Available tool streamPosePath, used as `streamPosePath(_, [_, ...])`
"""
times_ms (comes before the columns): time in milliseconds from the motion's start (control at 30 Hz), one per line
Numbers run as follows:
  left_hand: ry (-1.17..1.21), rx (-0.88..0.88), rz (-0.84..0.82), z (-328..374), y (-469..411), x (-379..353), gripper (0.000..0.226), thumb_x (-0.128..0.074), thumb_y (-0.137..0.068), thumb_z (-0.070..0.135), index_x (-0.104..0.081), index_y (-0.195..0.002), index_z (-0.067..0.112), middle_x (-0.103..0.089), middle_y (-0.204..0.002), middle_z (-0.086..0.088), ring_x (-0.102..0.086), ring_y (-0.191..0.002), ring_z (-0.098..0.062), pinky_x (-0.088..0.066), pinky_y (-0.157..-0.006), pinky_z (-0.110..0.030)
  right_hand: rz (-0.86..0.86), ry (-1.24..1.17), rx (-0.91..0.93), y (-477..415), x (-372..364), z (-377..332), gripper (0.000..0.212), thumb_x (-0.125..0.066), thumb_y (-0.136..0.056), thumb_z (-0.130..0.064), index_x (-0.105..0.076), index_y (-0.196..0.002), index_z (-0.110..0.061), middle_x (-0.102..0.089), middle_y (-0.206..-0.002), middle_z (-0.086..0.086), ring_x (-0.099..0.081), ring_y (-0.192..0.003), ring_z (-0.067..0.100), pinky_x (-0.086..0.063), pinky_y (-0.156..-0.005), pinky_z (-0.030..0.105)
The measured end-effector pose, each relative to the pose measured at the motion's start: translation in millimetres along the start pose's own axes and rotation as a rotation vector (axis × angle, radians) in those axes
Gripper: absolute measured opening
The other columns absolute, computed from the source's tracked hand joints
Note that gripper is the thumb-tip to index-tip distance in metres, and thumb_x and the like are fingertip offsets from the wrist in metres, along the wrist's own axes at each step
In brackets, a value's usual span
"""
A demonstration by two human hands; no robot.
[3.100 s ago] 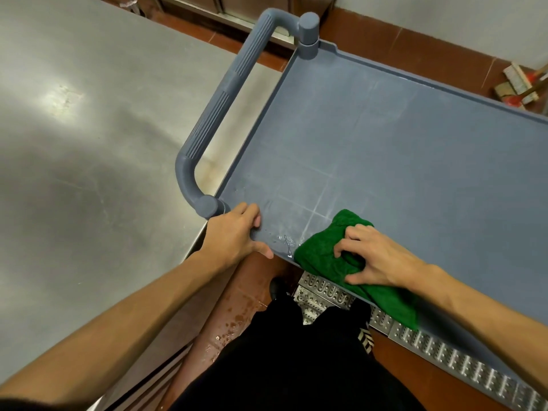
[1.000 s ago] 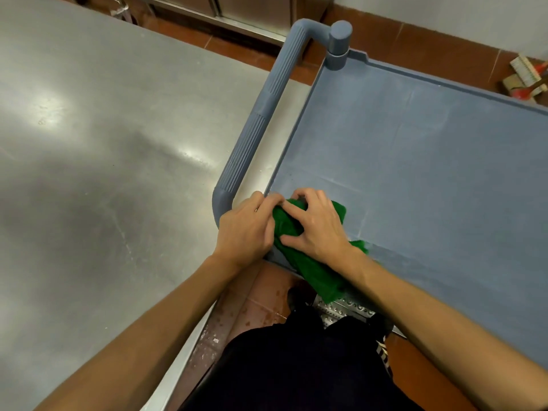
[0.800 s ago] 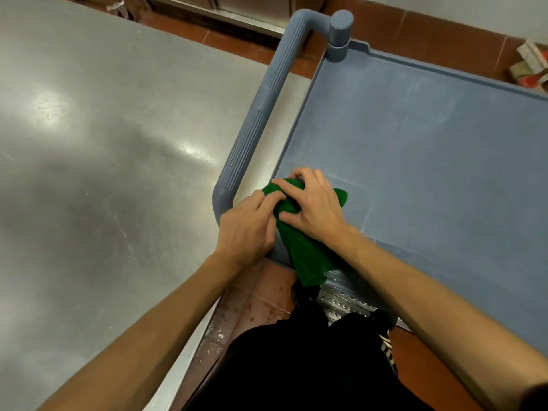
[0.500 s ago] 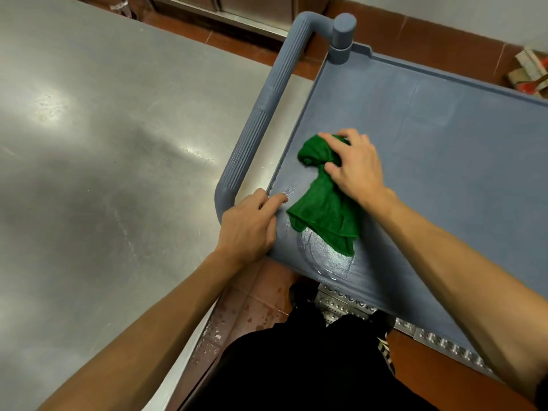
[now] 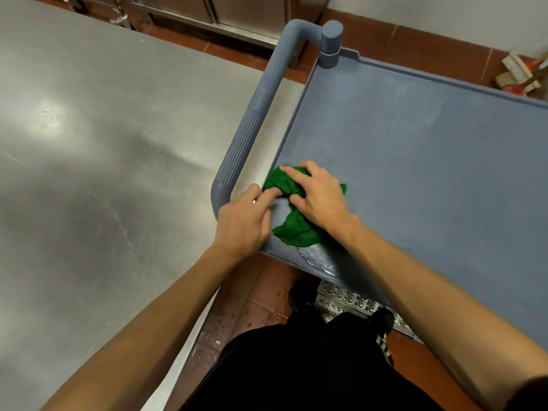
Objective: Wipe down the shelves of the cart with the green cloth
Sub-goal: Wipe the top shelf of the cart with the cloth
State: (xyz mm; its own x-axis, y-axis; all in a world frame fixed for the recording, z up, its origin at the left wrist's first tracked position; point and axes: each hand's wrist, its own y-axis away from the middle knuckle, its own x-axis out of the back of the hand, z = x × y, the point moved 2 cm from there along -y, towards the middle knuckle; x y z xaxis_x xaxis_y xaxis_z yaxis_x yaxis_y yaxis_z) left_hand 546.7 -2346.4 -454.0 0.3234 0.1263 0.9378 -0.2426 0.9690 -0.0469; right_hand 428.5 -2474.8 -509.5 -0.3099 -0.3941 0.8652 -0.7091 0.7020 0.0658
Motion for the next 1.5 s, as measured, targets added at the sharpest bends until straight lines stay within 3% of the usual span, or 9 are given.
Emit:
streamPosePath(200, [-0.014, -0.004, 0.007, -2, 2, 0, 0.041, -0.04, -0.09, 0.022, -0.06, -0.126, 0.023, -0.057, -0.097, -0.005, -0.061, -0.073, -0.029, -0.052, -0.054, -0.042, -0.161, 0.029, 0.179, 37, -11, -20, 0.063, -0.067, -0.078, -0.024, -0.052, -0.138, -0.032, -0.052, -0.133, 0.002, -0.054, -0.106, 0.028, -0.049, -0.088, 0.042])
streamPosePath(433, [-0.042, -0.029, 0.05, -5, 2, -5, 0.04, -0.039, -0.089, 0.023, -0.062, -0.122, 0.023, -0.057, -0.095, -0.004, -0.061, -0.068, -0.029, -0.049, -0.052, -0.038, -0.275, 0.049, 0.196, 67, 0, -10, 0.064, -0.066, -0.081, -0.02, -0.049, -0.141, -0.033, -0.049, -0.137, 0.003, -0.049, -0.118, 0.027, -0.04, -0.099, 0.042])
streamPosePath(733, [-0.072, -0.057, 0.093, -11, 2, -11, 0.034, -0.041, -0.09, 0.024, -0.067, -0.112, 0.022, -0.056, -0.092, -0.002, -0.059, -0.068, -0.023, -0.044, -0.054, -0.031, -0.381, 0.211, 0.286, 94, 18, -2, 0.062, -0.054, -0.084, -0.01, -0.049, -0.139, -0.039, -0.047, -0.136, 0.0, -0.045, -0.113, 0.027, -0.038, -0.091, 0.04])
streamPosePath(1133, [-0.121, -0.029, 0.05, -10, 0, -13, 0.031, -0.043, -0.094, 0.025, -0.065, -0.115, 0.021, -0.06, -0.1, -0.003, -0.064, -0.081, -0.026, -0.053, -0.062, -0.036, -0.334, 0.234, 0.194, 150, 47, 49, 0.059, -0.051, -0.085, -0.009, -0.053, -0.136, -0.038, -0.05, -0.134, 0.0, -0.046, -0.108, 0.028, -0.033, -0.086, 0.036])
streamPosePath(1500, [-0.233, 0.107, -0.123, 1, -6, -18, 0.023, -0.048, -0.097, 0.018, -0.069, -0.107, 0.021, -0.059, -0.103, -0.007, -0.063, -0.085, -0.032, -0.057, -0.069, -0.044, -0.268, 0.195, 0.059, 203, 82, 108, 0.057, -0.051, -0.086, -0.011, -0.054, -0.136, -0.038, -0.052, -0.134, -0.002, -0.046, -0.11, 0.025, -0.036, -0.089, 0.036])
